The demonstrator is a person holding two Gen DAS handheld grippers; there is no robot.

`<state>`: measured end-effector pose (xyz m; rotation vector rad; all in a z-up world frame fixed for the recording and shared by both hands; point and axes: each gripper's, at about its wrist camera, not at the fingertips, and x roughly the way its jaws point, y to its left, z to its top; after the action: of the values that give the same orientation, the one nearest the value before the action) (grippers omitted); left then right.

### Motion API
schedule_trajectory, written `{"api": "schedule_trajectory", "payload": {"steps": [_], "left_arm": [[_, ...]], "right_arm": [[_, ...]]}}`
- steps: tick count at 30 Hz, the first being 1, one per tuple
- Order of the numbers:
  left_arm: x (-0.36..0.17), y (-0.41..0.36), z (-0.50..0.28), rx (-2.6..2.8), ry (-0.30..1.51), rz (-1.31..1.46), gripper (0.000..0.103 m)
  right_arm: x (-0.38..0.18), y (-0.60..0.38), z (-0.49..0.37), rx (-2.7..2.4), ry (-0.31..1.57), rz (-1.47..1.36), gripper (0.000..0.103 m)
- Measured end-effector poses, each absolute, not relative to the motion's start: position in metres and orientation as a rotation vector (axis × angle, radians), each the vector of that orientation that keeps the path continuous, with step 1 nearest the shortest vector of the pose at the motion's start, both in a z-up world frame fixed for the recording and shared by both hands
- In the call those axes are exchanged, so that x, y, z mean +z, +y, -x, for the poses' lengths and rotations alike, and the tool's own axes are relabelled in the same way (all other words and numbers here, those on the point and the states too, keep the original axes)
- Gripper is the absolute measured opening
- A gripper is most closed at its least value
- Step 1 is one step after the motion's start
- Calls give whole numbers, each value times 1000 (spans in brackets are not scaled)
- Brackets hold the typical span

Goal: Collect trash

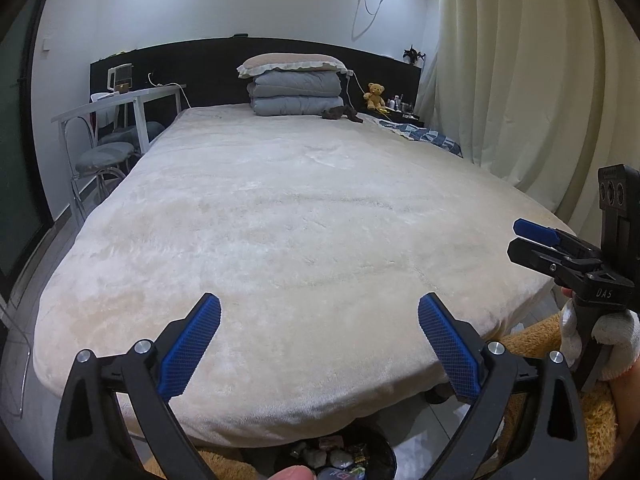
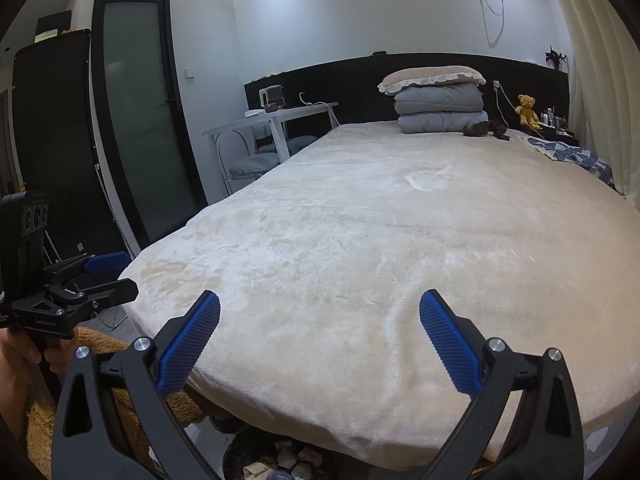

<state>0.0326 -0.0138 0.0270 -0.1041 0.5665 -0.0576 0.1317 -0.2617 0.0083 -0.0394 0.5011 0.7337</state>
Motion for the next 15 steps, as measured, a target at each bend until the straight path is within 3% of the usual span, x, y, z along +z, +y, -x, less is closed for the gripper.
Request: {"api": "schedule_trajectory", "payload": {"steps": [15], "left_arm": [[24, -20, -28, -60, 509, 102, 96]], "right_arm": [[-2, -257, -127, 709, 481, 40, 99]]}}
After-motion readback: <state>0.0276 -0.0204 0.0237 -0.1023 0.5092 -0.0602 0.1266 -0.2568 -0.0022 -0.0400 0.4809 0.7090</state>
